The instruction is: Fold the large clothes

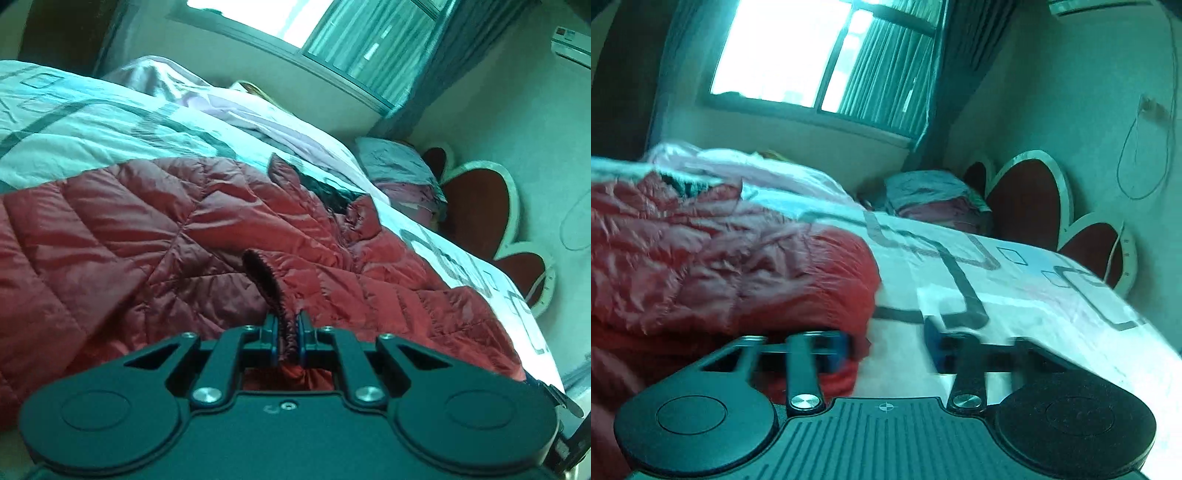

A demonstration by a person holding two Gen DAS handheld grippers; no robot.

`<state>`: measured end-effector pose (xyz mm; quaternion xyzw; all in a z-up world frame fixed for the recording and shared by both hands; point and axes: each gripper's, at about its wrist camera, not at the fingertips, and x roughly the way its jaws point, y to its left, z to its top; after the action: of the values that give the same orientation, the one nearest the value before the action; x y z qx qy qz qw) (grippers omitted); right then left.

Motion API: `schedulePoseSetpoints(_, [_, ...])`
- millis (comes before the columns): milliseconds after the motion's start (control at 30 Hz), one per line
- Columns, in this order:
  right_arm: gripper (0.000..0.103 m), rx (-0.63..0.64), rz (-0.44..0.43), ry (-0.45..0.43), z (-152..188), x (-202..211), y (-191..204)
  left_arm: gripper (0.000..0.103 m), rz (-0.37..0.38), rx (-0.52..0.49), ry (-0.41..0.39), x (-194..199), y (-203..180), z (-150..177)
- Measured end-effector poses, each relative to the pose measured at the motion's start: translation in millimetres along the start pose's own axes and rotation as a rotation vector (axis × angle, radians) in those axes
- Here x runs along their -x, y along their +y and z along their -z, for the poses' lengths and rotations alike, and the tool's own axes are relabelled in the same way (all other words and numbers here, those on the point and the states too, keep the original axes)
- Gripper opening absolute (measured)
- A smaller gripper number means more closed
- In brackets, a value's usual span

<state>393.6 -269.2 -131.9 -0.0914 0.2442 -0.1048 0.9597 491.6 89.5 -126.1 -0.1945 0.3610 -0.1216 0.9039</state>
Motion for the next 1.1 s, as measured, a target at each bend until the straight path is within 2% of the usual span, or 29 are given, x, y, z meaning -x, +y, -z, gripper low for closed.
schedulePoseSetpoints(67, [0.021, -0.022, -0.030, 0.148, 2.2, -23.4, 0.1, 0.009, -0.022, 0.000, -0.009, -1.4, 0.9, 2.4])
schedulePoseSetpoints(100, [0.021, -0.030, -0.053, 0.188, 6.4, -28.7, 0.3, 0.009, -0.028, 0.000, -0.001, -3.6, 1.7, 3.4])
schedulePoseSetpoints(167, [0.021, -0.010, -0.074, 0.171, 2.9, -18.4, -1.9, 0.009, -0.029, -0.015, 0.005, -4.6, 2.6, 2.9])
schedulePoseSetpoints(233, [0.022, -0.053, -0.110, 0.152, -0.5, -0.1, -12.5, 0.009, -0.021, -0.029, 0.002, -2.6, 3.3, 2.2])
schedulePoseSetpoints(267, [0.026, -0.066, -0.114, 0.134, -1.7, 10.4, -17.0, 0.009, -0.023, -0.038, -0.002, -1.3, 3.2, 2.2])
schedulePoseSetpoints(367, [0.025, -0.113, -0.160, 0.059, -11.9, 35.9, -26.9, 0.009, -0.024, -0.060, -0.003, 1.5, 3.6, 3.3])
schedulePoseSetpoints(433, [0.025, -0.150, -0.178, 0.005, -23.7, 40.1, -30.2, 0.009, -0.030, -0.067, -0.003, 1.2, 4.2, 4.7])
schedulePoseSetpoints(500, [0.025, -0.155, -0.197, -0.002, -35.4, 36.8, -30.2, 0.009, -0.030, -0.064, -0.002, 0.3, 4.9, 4.6])
schedulePoseSetpoints(600, [0.025, -0.147, -0.177, -0.021, -41.6, 33.5, -29.1, 0.009, -0.033, -0.074, -0.005, -0.5, 3.4, 4.1])
schedulePoseSetpoints(700, [0.023, -0.094, -0.159, 0.045, -34.5, 4.1, -16.7, 0.009, -0.055, -0.084, -0.003, -3.0, 1.1, 4.2])
schedulePoseSetpoints(733, [0.016, -0.093, -0.156, 0.086, -26.6, -6.5, -18.1, 0.009, -0.066, -0.084, 0.000, -4.2, 0.4, 4.6])
schedulePoseSetpoints(767, [0.002, -0.092, -0.142, 0.145, -18.2, -21.0, -16.9, 0.009, -0.073, -0.085, 0.002, -5.1, 0.4, 5.0])
schedulePoseSetpoints(833, [0.001, -0.101, -0.090, 0.255, 1.5, -43.6, -20.2, 0.009, -0.081, -0.085, 0.004, -6.4, 0.3, 6.0])
schedulePoseSetpoints(933, [0.001, -0.107, -0.084, 0.228, -2.2, -33.6, -27.3, 0.009, -0.077, -0.088, 0.006, -6.3, 1.4, 5.4])
schedulePoseSetpoints(1000, [0.001, -0.147, -0.077, 0.150, -11.9, -17.6, -35.5, 0.009, -0.079, -0.098, 0.005, -6.6, 1.1, 5.8])
schedulePoseSetpoints(1100, [0.001, -0.118, -0.089, 0.054, -25.8, -6.0, -29.8, 0.009, -0.082, -0.096, 0.002, -7.8, 0.4, 6.3])
